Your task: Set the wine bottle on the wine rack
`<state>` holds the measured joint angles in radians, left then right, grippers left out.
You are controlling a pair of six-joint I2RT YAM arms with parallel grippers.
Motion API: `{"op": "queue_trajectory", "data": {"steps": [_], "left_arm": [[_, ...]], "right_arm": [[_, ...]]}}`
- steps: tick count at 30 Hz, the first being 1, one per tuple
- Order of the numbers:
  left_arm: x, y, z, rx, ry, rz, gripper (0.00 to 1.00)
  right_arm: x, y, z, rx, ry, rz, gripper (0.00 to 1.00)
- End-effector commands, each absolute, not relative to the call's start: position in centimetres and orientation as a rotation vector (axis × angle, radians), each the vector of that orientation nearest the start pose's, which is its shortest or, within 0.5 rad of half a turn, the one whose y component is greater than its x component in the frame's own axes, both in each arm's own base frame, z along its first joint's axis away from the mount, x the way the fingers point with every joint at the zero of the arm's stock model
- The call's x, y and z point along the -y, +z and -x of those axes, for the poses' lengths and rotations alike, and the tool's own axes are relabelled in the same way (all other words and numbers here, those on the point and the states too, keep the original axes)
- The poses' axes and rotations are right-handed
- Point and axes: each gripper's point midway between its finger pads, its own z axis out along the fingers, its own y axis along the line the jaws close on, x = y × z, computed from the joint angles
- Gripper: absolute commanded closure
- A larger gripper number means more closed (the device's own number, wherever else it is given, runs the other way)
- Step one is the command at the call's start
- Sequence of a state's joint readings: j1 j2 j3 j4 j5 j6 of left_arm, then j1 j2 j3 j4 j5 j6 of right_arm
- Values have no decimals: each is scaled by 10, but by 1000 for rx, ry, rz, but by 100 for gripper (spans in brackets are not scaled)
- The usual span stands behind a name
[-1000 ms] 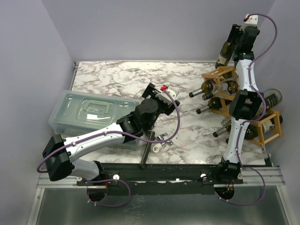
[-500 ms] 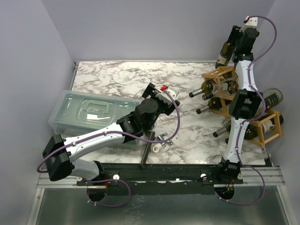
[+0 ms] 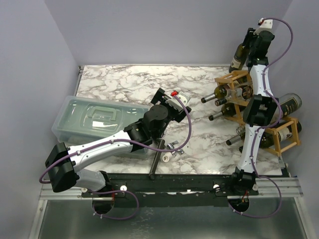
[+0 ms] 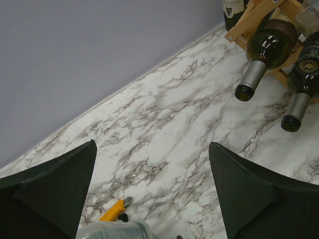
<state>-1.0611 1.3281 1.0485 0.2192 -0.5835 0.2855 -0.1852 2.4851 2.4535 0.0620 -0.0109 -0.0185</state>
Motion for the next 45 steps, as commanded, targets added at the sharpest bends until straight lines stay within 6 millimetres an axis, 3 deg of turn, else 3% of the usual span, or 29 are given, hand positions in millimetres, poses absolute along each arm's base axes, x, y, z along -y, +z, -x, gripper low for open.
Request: {"op": "queue_trajectory", "data": {"steps": [1, 6, 15, 17, 25, 33, 41, 45], "left_arm": [[317, 302, -299, -1503, -126, -644, 5], [316, 302, -299, -1502, -122, -642, 5], [316, 302, -299, -1501, -120, -644, 5], [316, 303, -299, -1501, -118, -643, 4], [316, 302, -299, -1502, -119, -644, 5], [316, 303, -299, -1500, -119, -643, 5], [314, 308, -298, -1492, -126, -635, 5], [313, 311, -297, -1488, -139, -627, 5]], "right_arm": [[131, 283, -723, -1520, -134, -80, 48], [131, 278, -725, -1523, -147, -63, 53], [131, 276, -727, -1521, -155, -42, 49], [127, 275, -728, -1521, -145, -29, 54], [113, 280, -730, -1504, -105, 14, 90], [109, 296, -726, -1485, -76, 19, 100], [94, 332, -714, -1441, -7, 36, 100], [88, 334, -708, -1459, 5, 43, 100]]}}
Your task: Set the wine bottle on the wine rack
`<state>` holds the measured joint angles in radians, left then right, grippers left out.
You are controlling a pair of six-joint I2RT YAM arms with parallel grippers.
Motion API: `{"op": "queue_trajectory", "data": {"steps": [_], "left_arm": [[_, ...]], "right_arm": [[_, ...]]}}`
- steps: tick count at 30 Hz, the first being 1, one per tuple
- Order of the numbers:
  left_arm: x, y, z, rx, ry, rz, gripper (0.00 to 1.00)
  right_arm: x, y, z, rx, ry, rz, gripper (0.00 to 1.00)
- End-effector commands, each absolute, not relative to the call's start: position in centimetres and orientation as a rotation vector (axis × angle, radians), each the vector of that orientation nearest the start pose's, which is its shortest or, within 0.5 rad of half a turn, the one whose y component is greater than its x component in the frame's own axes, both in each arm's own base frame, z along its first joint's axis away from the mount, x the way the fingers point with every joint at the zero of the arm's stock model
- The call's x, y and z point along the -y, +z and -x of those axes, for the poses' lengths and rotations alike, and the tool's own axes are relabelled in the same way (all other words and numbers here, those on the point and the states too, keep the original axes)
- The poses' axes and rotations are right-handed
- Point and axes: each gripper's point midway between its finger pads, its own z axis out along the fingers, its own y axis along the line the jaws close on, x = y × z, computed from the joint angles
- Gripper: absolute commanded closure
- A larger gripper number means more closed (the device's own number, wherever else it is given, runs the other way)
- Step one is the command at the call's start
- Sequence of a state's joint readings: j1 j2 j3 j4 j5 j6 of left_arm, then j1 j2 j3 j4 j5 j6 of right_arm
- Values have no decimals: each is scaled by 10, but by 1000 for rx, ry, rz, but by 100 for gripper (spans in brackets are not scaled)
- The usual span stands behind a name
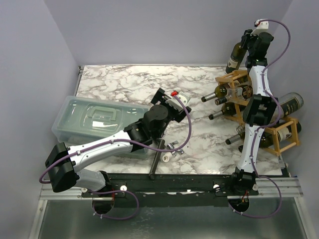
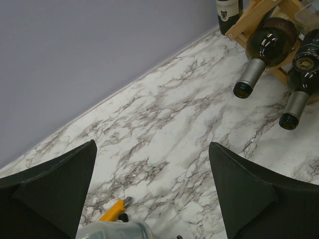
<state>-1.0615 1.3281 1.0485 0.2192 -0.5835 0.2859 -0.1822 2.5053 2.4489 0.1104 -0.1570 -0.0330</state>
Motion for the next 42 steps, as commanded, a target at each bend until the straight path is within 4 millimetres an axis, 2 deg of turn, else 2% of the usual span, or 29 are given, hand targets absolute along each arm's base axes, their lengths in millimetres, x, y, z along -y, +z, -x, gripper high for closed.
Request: {"op": "queue_trajectory", "data": {"steps": [1, 6, 14, 20, 28, 33, 36, 42], "left_arm": [[313, 312, -296, -1488, -140, -626, 5], [313, 314, -296, -1484, -147, -620, 5], [314, 314, -295, -1486, -162, -616, 5], [314, 316, -295, -1484, -164, -613, 5], [310, 321, -294, -1477, -160, -606, 5], [301, 329, -296, -1469, -148, -573, 5], [293, 334, -298, -1462, -138, -542, 5], [284, 336, -304, -1462, -118, -511, 6]], "right_arm": [[86, 335, -707, -1463, 10, 47, 100], [67, 328, -701, -1502, 18, 95, 100], [40, 330, -684, -1536, -8, 118, 100], [18, 310, -661, -1605, -11, 141, 100], [-3, 298, -616, -1705, -40, 129, 100], [-45, 283, -580, -1742, 24, 186, 100], [-58, 276, -556, -1759, 74, 183, 100], [-82, 281, -514, -1745, 153, 216, 100]]}}
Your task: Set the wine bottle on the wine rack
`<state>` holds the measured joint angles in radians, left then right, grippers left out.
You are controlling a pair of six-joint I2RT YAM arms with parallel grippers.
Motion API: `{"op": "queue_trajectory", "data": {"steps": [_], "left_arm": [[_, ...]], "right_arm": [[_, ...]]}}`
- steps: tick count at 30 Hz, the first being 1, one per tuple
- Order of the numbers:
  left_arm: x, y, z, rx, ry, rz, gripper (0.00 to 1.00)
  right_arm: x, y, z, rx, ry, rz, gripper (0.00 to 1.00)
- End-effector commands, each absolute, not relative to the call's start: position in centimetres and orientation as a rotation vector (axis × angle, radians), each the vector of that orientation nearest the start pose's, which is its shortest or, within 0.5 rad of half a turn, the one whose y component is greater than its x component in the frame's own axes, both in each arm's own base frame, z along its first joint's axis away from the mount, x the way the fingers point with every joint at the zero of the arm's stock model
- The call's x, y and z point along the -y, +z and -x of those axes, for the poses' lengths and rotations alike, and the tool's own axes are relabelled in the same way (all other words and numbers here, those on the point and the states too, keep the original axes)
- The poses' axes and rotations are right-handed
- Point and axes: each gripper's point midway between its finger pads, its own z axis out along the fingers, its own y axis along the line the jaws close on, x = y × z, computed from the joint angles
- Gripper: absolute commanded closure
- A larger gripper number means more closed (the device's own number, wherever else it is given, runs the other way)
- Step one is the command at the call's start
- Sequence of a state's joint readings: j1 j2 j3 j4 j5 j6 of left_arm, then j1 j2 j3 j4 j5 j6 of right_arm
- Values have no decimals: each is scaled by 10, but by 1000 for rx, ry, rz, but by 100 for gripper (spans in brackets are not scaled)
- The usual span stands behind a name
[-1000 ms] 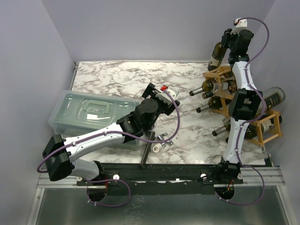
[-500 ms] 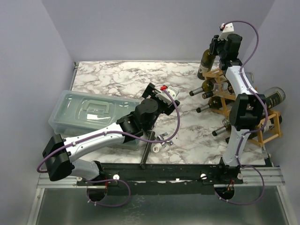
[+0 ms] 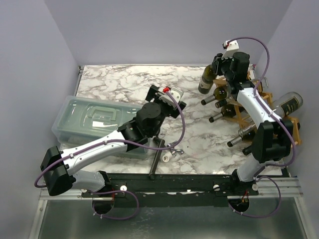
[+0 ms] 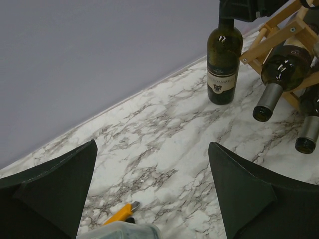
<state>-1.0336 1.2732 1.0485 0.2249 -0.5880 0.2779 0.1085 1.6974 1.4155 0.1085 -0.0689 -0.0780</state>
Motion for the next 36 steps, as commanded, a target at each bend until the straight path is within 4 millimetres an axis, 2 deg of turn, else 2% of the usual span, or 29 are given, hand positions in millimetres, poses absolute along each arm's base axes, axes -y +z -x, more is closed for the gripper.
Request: {"op": "queue_trajectory", "data": {"steps": [1, 4, 9, 14, 17, 24, 28, 30, 34, 36], "left_arm": [[283, 336, -306, -1463, -113, -508, 6], [280, 335, -309, -1467, -101, -500, 6], [278, 334, -312, -1470, -95, -496, 6], [278, 332, -313, -1473, -92, -500, 6], [277, 330, -316, -1478, -81, -499, 6], [275, 329, -320, -1485, -89, -483, 6], [277, 329, -319, -1485, -106, -486, 6], [278, 328, -320, -1488, -106, -487, 6], [278, 324, -321, -1495, -94, -490, 6], [279, 324, -321, -1495, -99, -493, 6]], "right_arm": [[-85, 279, -509, -1750, 167, 217, 100], [-93, 282, -492, -1738, 203, 227, 100], [-105, 285, -483, -1719, 231, 270, 100], [-112, 286, -490, -1713, 209, 303, 100], [-116, 295, -497, -1725, 214, 312, 100], [-135, 302, -488, -1721, 268, 329, 99], [-146, 306, -490, -1722, 296, 350, 93], [-147, 301, -492, -1757, 299, 349, 90], [-150, 296, -494, -1784, 301, 346, 68], [-152, 296, -492, -1784, 313, 343, 62]]}}
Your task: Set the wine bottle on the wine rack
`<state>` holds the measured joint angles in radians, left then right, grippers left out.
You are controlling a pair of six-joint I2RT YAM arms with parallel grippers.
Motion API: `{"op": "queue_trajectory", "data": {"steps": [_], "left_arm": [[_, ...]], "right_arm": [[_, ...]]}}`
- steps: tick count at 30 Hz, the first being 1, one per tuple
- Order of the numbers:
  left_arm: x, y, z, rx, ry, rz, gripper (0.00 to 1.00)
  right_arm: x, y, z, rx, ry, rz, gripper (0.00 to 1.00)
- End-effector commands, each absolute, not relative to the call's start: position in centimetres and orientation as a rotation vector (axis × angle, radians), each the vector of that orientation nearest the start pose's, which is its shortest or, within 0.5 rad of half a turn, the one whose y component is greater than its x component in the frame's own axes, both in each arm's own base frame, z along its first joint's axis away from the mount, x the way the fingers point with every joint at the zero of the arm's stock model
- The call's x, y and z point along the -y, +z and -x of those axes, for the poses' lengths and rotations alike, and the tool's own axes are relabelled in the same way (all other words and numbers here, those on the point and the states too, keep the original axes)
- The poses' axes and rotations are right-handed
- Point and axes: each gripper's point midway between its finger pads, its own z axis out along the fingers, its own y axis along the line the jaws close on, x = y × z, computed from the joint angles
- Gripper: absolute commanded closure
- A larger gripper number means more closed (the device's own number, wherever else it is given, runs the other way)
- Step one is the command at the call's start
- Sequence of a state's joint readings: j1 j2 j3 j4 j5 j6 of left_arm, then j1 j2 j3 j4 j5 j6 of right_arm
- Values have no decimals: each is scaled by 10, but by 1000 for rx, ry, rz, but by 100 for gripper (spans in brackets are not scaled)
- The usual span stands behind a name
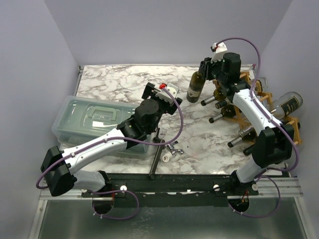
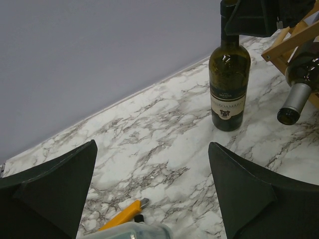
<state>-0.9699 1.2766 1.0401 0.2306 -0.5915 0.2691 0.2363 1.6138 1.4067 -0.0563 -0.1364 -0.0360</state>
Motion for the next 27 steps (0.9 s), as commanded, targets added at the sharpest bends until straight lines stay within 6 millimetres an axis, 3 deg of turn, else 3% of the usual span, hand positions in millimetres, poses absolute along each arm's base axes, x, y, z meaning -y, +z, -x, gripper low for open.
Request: {"op": "queue_trajectory", "data": {"steps": [1, 13, 16, 22, 27], "left_arm": [[280, 324, -321, -1496, -101, -496, 6], [279, 323, -322, -1499, -91, -496, 6], [278, 324, -321, -1497, -88, -497, 6], [279, 324, -321, -1497, -94, -500, 6], [280, 322, -322, -1501, -96, -502, 6]], "right_arm": [[-152, 294, -492, -1787, 317, 339, 60], [-163, 297, -495, -1762, 354, 300, 31], [-159, 297, -504, -1749, 332, 237, 18], [-155, 290, -515, -1736, 314, 136, 11], [-156, 291, -527, -1717, 308, 32, 10]]}}
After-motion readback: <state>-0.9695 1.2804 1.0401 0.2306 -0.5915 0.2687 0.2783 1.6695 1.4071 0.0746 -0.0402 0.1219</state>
